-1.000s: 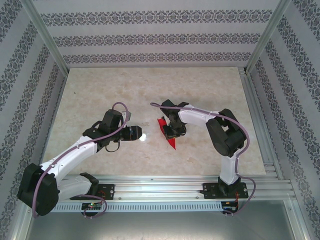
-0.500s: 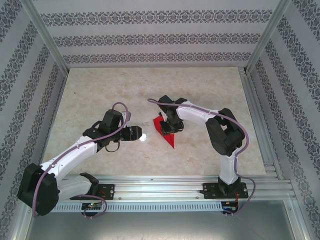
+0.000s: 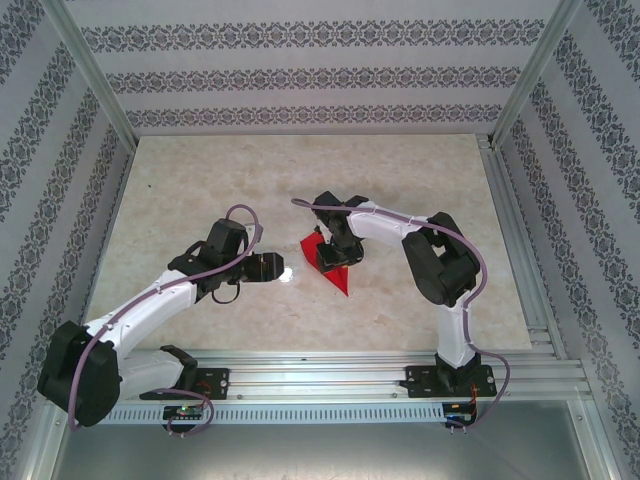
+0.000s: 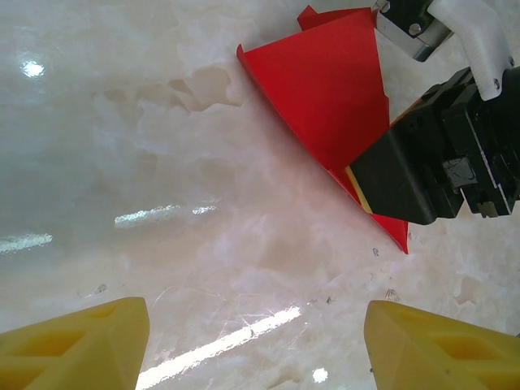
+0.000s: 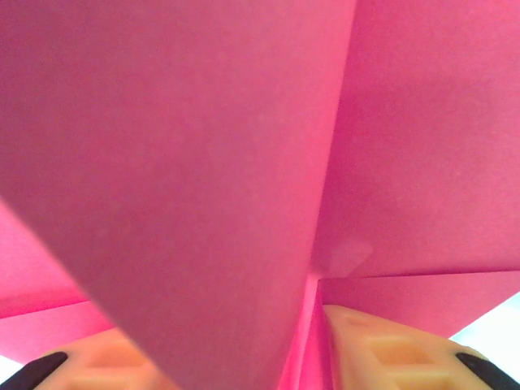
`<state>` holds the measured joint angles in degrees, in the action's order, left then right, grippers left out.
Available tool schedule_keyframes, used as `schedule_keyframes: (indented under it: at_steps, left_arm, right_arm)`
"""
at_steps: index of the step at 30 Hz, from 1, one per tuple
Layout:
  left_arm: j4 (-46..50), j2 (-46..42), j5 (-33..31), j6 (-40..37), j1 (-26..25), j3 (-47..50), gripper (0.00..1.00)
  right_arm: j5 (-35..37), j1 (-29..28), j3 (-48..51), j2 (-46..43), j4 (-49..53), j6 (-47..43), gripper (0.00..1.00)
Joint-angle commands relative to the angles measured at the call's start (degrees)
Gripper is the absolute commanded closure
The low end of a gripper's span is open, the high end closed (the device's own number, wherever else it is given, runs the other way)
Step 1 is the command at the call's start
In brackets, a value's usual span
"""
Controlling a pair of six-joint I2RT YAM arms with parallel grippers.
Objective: Fold a paper plane with a square sheet of paper (fold left side to right side)
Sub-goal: Pick up the paper plane at the center of the table, then place the paper plane at the top-center of the table.
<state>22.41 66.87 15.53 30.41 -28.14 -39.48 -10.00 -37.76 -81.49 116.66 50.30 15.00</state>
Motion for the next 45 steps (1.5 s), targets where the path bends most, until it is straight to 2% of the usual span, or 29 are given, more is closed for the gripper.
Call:
schedule_keyframes:
  at_steps: [1,3,6,11,13,17,23,28,31,36,45]
  left_arm:
    - [0.53,0.24,0.15,-1.19,0.63,-0.57,0.30]
    - [0.53,0.36,0.12,-1.23,0.63,-0.53,0.29]
    - [0.35,0.46,0.27,-1.22,0.63,-0.44,0.29]
    - [0.09,0.48,0.20,-1.15,0.61,-0.29,0.29]
    - [0.13,0.45,0.01,-1.10,0.63,-0.13,0.29]
    - [0.56,0.20,-0.55,-1.15,0.63,0.04,0.29]
    - [0.46,-0.79,-2.54,-0.81,0.63,0.54,0.29]
    - [0.32,-2.93,-4.36,-1.08,0.63,1.82,0.26]
    - [1.34,-4.13,-5.86,-1.47,0.62,2.32,0.20]
    - [2.05,-6.32,-8.43,-1.50,0.71,3.42,0.00]
    - [3.85,-8.18,-9.98,-2.11,0.83,3.51,0.00]
  right_arm:
    - [-0.07,-0.59,-0.50,1.36,0.49,-0.69,0.60]
    - [0.27,-0.70,-0.96,0.44,0.95,-0.59,0.68]
    - [0.94,-0.81,-1.88,-0.60,2.51,-0.76,0.70]
    - [1.47,-1.21,-2.18,-1.91,3.66,-0.77,0.84]
    - [1.95,-1.22,-1.79,-2.51,3.53,-0.60,0.92]
    - [2.44,0.01,-0.95,-4.22,2.28,0.60,0.99]
    - [3.38,5.13,-2.54,-3.90,-1.96,6.83,1.00]
    - [5.24,10.29,-9.12,1.98,-1.25,6.95,1.00]
    - [5.46,12.98,-14.29,5.77,0.68,5.43,1.00]
    - [6.27,16.28,-23.73,12.29,5.39,1.88,1.00]
    - [6.03,18.19,-35.13,20.89,12.62,-3.19,0.97]
